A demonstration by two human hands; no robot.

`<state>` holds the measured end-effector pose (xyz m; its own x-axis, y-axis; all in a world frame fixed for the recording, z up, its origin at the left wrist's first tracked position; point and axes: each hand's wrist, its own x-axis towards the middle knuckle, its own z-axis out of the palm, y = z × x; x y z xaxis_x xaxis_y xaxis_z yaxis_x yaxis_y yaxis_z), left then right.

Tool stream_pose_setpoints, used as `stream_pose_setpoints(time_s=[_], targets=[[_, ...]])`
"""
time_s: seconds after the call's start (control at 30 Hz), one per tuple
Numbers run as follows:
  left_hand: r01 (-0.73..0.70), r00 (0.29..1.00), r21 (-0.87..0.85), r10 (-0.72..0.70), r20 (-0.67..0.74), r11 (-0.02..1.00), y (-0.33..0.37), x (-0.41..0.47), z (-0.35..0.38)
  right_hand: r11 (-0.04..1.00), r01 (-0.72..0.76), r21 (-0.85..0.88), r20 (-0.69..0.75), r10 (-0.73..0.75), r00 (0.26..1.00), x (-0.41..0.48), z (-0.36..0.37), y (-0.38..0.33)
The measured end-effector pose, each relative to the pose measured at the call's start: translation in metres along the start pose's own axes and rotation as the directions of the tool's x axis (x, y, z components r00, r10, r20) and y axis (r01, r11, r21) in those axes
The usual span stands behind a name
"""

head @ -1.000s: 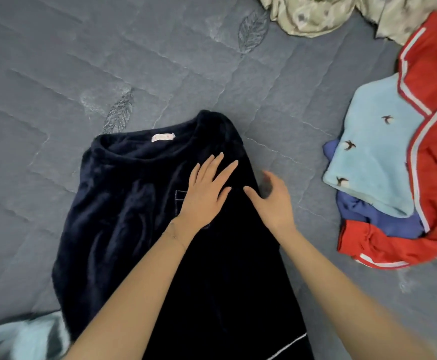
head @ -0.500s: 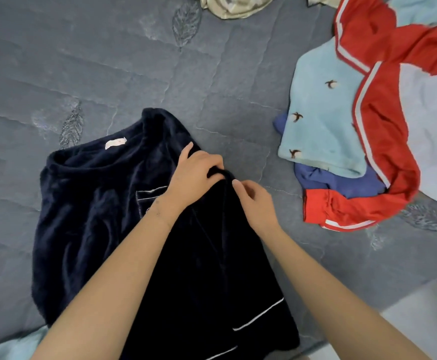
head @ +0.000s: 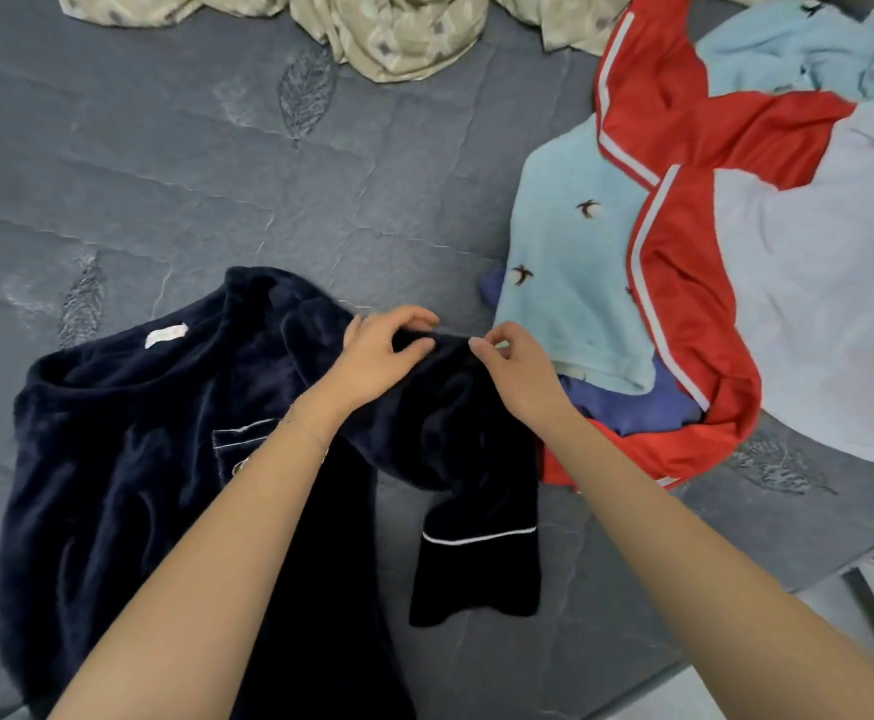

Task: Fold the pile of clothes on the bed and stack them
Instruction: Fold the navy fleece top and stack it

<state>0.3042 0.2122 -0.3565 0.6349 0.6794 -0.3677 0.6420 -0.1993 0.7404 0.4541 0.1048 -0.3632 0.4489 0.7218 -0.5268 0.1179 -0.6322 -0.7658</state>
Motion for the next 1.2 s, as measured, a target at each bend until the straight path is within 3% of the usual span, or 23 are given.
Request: stream_pose_setpoints(time_s=[0.07, 0.1, 0.37, 0.43, 0.5, 0.6, 0.73, 0.8, 0.87, 1.0, 1.13, 1.2], targets=[[-0.012, 0.986, -0.043, 0.020, 0.168, 0.999, 0.013, 0.010, 0.008, 1.000, -0.013, -0.007, 0.087, 0.013, 0.996, 0.008, -0.012, -0.003], [-0.015, 0.982, -0.043, 0.022, 0.185, 0.999, 0.019, 0.015, 0.012, 1.000, -0.020, -0.013, 0.124, 0.021, 0.992, 0.010, -0.016, -0.003], [0.166, 0.985, -0.150, -0.171, -0.018, 0.975, 0.035, 0.049, 0.031, 0.982, -0.069, -0.176, 0.421, 0.138, 0.897, 0.006, -0.036, 0.018], [0.243, 0.964, -0.154, -0.255, -0.068, 0.958, 0.032, 0.052, 0.036, 0.941, -0.018, -0.337, 0.407, 0.162, 0.899, 0.004, -0.034, 0.028], [0.281, 0.952, -0.140, -0.294, -0.084, 0.949, 0.029, 0.053, 0.037, 0.927, -0.012, -0.375, 0.319, 0.141, 0.937, 0.009, -0.041, 0.032], [0.235, 0.972, -0.156, -0.235, 0.018, 0.960, 0.031, 0.053, 0.034, 0.960, -0.053, -0.274, 0.217, 0.115, 0.969, 0.023, -0.064, 0.028], [0.118, 0.970, -0.275, -0.051, 0.239, 0.954, 0.047, 0.049, 0.040, 0.987, -0.163, 0.008, 0.274, 0.155, 0.949, 0.036, -0.097, 0.020], [0.059, 0.953, -0.173, -0.003, 0.304, 0.983, 0.051, 0.048, 0.051, 0.982, -0.187, -0.018, 0.306, 0.184, 0.934, 0.037, -0.103, 0.021], [0.013, 0.963, -0.093, 0.012, 0.268, 0.996, 0.055, 0.048, 0.061, 0.987, -0.139, -0.085, 0.309, 0.159, 0.938, 0.036, -0.104, 0.022], [0.036, 0.982, -0.145, -0.009, 0.187, 0.989, 0.065, 0.060, 0.064, 0.995, -0.047, -0.093, 0.259, 0.070, 0.963, 0.033, -0.106, 0.023], [0.050, 0.925, -0.159, 0.014, 0.381, 0.986, 0.075, 0.070, 0.063, 0.992, 0.012, -0.123, 0.173, 0.010, 0.985, 0.035, -0.109, 0.026], [0.061, 0.918, -0.148, 0.003, 0.396, 0.987, 0.078, 0.070, 0.066, 0.994, 0.007, -0.109, 0.123, 0.007, 0.992, 0.036, -0.110, 0.027]])
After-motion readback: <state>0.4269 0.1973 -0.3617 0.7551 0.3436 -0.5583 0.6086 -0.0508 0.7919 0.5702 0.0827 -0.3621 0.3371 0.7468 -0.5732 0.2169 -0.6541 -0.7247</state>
